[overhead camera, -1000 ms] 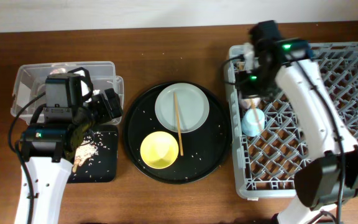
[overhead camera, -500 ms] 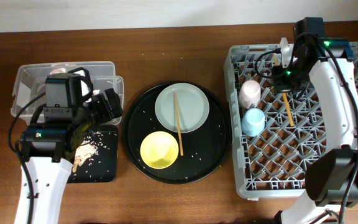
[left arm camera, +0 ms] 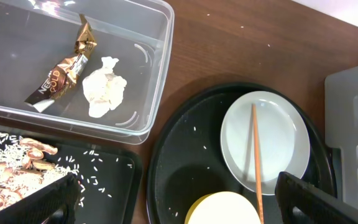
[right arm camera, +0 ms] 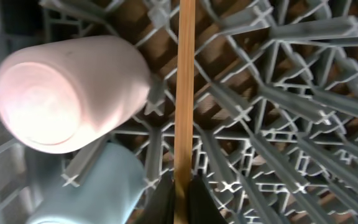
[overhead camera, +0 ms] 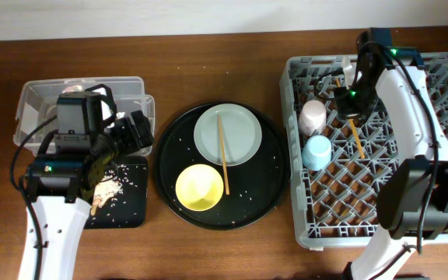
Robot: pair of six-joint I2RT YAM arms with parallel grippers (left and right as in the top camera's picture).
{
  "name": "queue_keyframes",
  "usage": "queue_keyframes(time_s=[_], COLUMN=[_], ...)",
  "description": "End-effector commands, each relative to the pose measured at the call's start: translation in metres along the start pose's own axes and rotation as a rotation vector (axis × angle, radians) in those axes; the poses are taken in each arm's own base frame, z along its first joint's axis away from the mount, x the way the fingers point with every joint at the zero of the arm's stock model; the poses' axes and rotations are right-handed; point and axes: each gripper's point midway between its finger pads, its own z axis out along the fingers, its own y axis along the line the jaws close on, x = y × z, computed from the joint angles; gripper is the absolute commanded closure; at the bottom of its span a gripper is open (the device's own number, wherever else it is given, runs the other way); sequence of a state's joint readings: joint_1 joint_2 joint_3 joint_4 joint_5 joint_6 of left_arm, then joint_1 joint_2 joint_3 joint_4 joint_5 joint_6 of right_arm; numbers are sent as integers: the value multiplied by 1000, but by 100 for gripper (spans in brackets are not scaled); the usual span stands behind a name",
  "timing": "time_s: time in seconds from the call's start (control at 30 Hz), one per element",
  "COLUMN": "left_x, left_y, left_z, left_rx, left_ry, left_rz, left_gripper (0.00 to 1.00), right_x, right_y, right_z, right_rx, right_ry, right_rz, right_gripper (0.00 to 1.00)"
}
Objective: Sort waste into correct bins and load items into the dishwasher rack
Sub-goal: 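Carry the chopstick to the rack and drop it in, then reach the right gripper back and grasp the second chopstick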
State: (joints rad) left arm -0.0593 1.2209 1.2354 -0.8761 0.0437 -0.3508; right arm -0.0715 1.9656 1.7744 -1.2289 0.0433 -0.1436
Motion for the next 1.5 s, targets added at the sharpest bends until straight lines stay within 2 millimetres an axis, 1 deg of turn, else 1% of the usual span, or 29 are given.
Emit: queue_keyframes(time_s=[0.0, 0.1, 0.17, 0.2, 0.3, 0.33, 0.4, 0.47, 0.53, 0.63, 0.7, 0.73, 0.8, 0.9, 0.93, 0.97, 1.03, 1.27, 1.37, 1.43, 1.47], left_x=[-3, -3, -3, -3, -3, -3, -3, -3, -3, -3, -3, -3, -3, -3, -3, -3, -3, -3, -3, -3, -3], left_y=[2, 3, 2, 2, 2, 2, 2, 2, 2, 3, 3, 2, 2, 2, 2, 2, 3, 3, 2, 2, 3], left_z=[-4, -4, -4, -4, -4, -4, -4, -4, -4, -4, -4, -4, -4, -4, -4, -4, -4, -4, -4, -4, -4], left_rx=[-11, -12, -11, -11, -11, -11, -11, -11, -11, -12, -12, -11, -11, -11, -11, -11, -12, -12, -11, -11, -12], left_ry=[-17, -17, -17, -17, -17, -17, -17, -17, -17, -17, -17, -17, -17, -17, -17, -17, -17, -17, -17, -17, -17], left_rz=[10, 9, 10, 10, 9, 9, 9, 10, 9, 9, 9, 9, 10, 9, 9, 9, 9, 9, 9, 10, 9], left_gripper=[0, 0, 0, 0, 0, 0, 0, 0, 1, 0, 0, 0, 0, 0, 0, 0, 0, 0, 1, 1, 0], right_x=[5, 4, 4, 4, 4, 4, 4, 5, 7, 7, 7, 7, 11, 16, 18, 19, 20, 21, 24, 25, 27], right_y=[-12, -14, -14, -15, -16, -16, -16, -13, 2, 43, 77, 99, 125, 153, 167, 181, 199, 246, 260, 269, 276], right_z=[14, 17, 17, 17, 17, 17, 17, 17, 11, -11, -29, -40, -51, -53, -53, -51, -46, -28, -21, -17, -14], right_rx=[45, 45, 45, 45, 45, 45, 45, 34, -52, -293, -493, -608, -699, -703, -696, -672, -602, -310, -183, -142, -132], right_ry=[40, 40, 42, 41, 42, 42, 42, 47, 55, 65, 70, 70, 83, 110, 128, 140, 143, 60, 8, -12, -21], right_rz=[-1, 5, 6, 8, 15, 15, 23, 70, 72, 128, 143, 121, 71, 17, 13, 20, 18, -7, -29, -57, -77], right_gripper=[95, 94, 87, 85, 72, 70, 70, 70, 70, 69, 68, 68, 68, 68, 68, 68, 68, 64, 64, 64, 61])
